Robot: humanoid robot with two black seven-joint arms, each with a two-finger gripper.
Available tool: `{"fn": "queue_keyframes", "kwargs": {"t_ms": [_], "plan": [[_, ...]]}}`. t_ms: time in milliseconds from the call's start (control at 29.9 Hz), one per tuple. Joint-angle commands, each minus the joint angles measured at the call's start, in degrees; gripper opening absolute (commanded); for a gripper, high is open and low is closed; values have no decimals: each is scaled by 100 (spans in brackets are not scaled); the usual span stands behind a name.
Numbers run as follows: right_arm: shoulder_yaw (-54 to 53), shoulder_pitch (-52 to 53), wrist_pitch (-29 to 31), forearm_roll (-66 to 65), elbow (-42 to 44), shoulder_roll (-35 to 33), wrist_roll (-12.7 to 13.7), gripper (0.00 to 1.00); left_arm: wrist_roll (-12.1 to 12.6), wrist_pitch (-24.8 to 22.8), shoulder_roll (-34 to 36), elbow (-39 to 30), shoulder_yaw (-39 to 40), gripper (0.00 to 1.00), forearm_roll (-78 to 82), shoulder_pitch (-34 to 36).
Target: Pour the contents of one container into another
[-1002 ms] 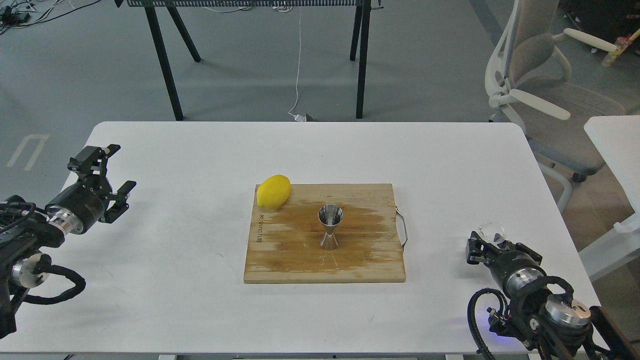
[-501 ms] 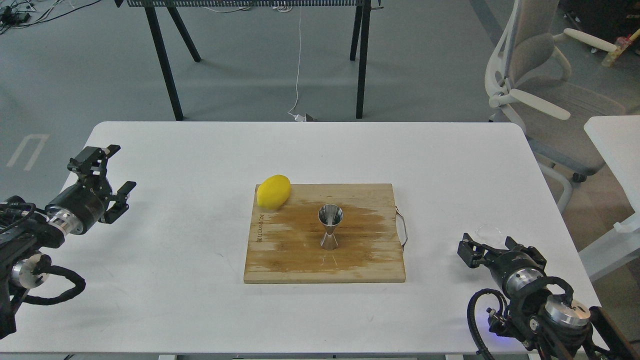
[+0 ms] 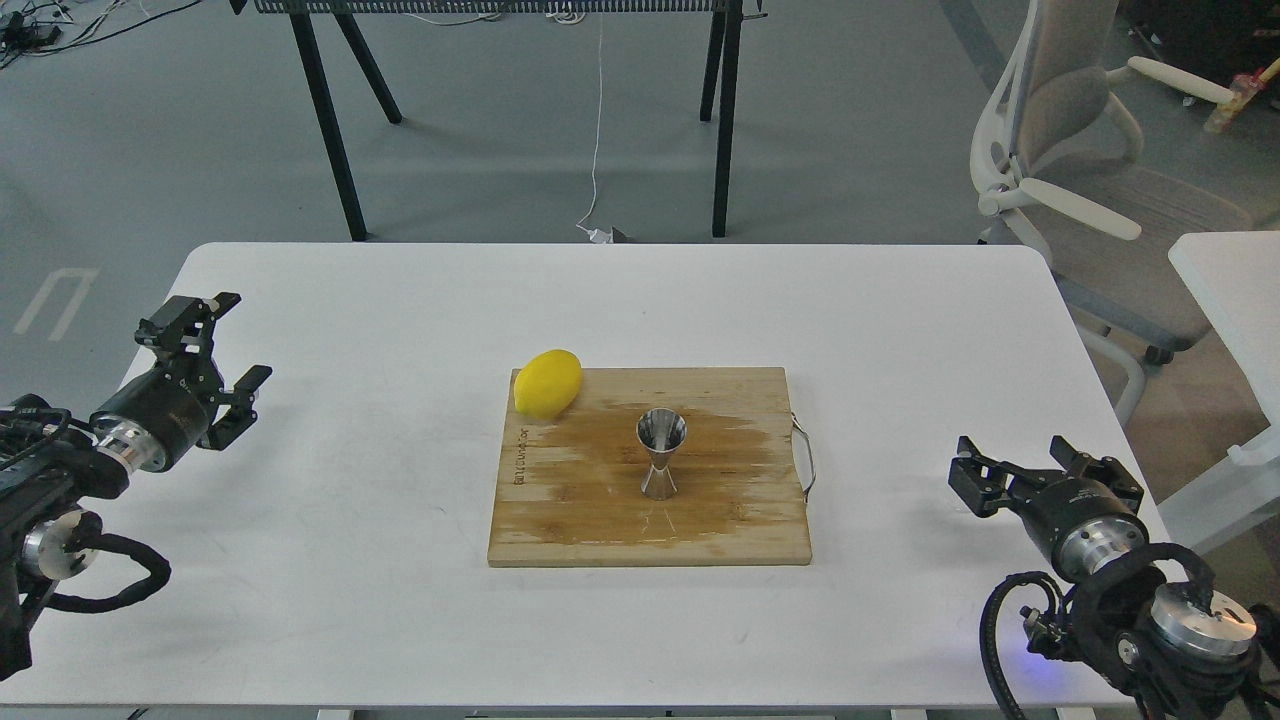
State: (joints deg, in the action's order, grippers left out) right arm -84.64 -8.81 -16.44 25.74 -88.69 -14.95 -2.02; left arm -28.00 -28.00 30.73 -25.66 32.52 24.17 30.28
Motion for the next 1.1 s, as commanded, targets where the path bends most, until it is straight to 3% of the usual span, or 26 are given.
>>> {"fn": "queue_keyframes", "kwargs": {"t_ms": [0,267,501,635,1069], "plan": [[9,-77,245,-68,-472,-648,263,99,0,0,29,-1,0,99,0,4],[70,678,2440,-849,-149,-1476,729,99,0,0,90,-1,35,99,-193,39],[237,1233,4444,-1176,1124,-1441,756,99,0,0,275,-1,44,99,-456,65],[342,1250,4444,-1176,1785,-1143,747,99,0,0,459,-1,44,99,-641,92],[290,1233,4444,-1176,2181,-474,686,99,0,0,565,-9,53,99,-1116,101]]}}
